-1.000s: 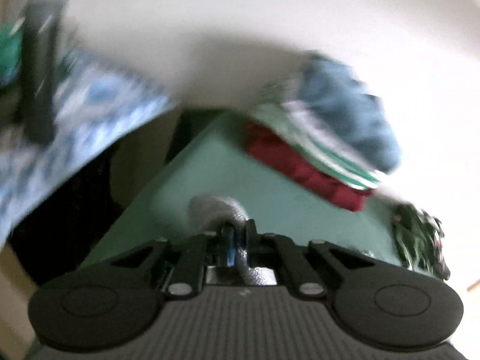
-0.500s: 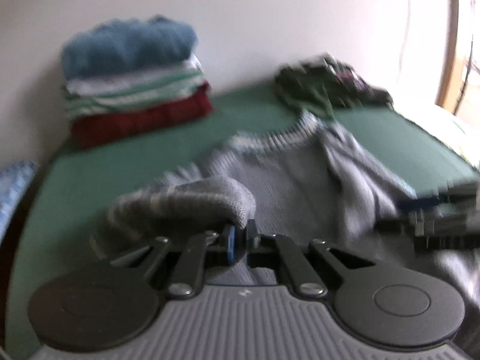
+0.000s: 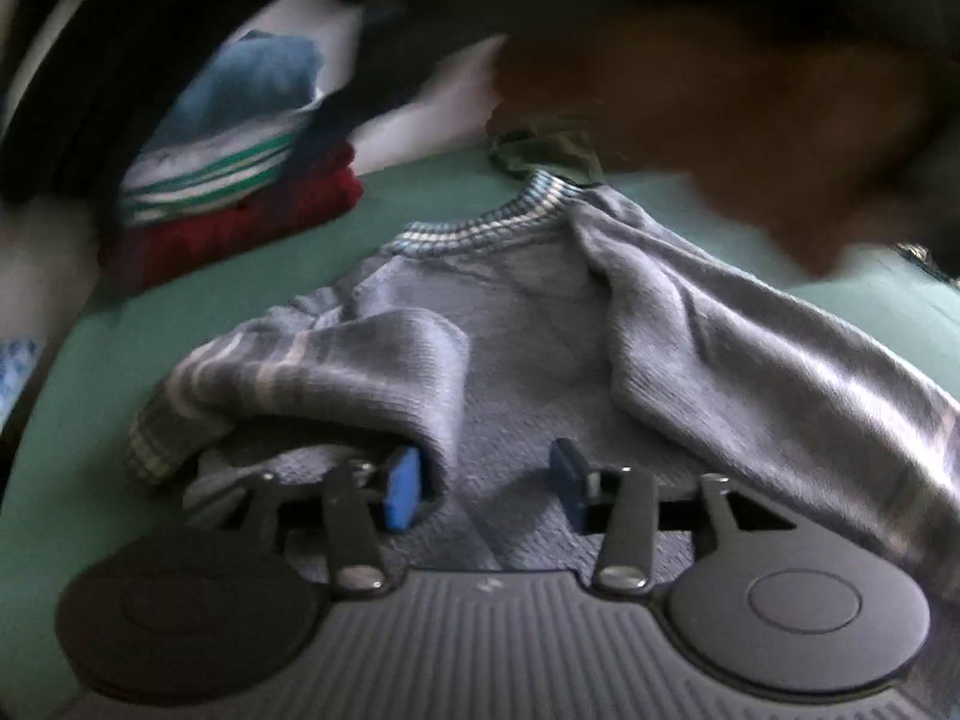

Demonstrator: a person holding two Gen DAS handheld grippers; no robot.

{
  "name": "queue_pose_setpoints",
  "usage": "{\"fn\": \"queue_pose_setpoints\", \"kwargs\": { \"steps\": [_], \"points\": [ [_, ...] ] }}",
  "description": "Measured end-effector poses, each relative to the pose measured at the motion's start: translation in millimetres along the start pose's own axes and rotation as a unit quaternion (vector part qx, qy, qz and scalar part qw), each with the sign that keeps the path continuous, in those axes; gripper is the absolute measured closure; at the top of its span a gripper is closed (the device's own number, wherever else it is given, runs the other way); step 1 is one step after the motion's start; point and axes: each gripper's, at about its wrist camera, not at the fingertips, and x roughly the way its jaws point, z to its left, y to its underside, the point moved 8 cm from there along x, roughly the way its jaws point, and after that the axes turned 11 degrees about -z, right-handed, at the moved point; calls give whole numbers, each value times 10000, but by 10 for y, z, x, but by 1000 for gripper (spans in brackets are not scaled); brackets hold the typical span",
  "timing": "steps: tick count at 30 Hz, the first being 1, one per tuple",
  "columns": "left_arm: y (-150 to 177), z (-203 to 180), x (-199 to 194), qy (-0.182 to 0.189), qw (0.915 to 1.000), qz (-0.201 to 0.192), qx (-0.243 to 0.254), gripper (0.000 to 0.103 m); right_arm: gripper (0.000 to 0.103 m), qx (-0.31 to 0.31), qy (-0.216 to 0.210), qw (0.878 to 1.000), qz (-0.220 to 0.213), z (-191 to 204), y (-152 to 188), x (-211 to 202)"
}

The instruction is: Fold clothes

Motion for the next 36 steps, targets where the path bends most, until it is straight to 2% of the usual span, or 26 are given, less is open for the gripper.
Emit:
{"fn": "queue_pose_setpoints", "kwargs": {
  "steps": [3,5,6,7,8,9,10,13,15,18,22,25,28,33,36],
  "points": [
    [11,-3,-5,31,10000,-7,-32,48,35,-1002,-23,9938,476,245,85,467],
    [16,4,-5,36,10000,-4,-80,45,37,-1449,6,9865,766,297,187,694],
    [19,1,-7,28,10000,-4,-84,44,46,-1536,-1,9839,913,301,239,768],
    [21,-6,-9,24,10000,-2,-77,43,63,-1484,-58,9842,966,293,262,789],
    [23,-15,-10,33,10000,-1,-71,41,67,-1421,-119,9846,1012,285,282,806],
    [25,-21,-9,49,10000,2,-74,40,81,-1319,-94,9872,887,252,250,759],
    [26,-27,-7,65,9999,5,-82,39,90,-1143,-48,9912,661,192,174,673],
    [28,-35,-1,68,9999,21,-98,35,91,-243,-22,9995,-196,-86,-83,253],
    [30,-37,-1,57,9999,30,-110,24,91,444,5,9957,-814,-349,-193,-110],
    [28,-34,-10,69,9998,5,-161,22,90,1340,201,9766,-1673,-763,-206,-672],
    [14,2,-33,191,9994,-32,-282,22,90,2015,824,9500,-2239,-1187,216,-1373],
    [41,-35,-27,254,9994,0,-213,22,90,2461,1250,9400,-2006,-1361,756,-1686],
    [26,-94,-97,282,9996,-45,25,22,89,2759,1490,9387,-1433,-1368,1316,-1851],
    [-12,-147,-207,391,9987,-96,324,22,80,2848,1687,9368,-1132,-1179,1577,-1979],
    [-10,-101,-400,527,9979,-101,350,21,64,2876,1739,9359,-1052,-1076,1651,-2037]
  ]
}}
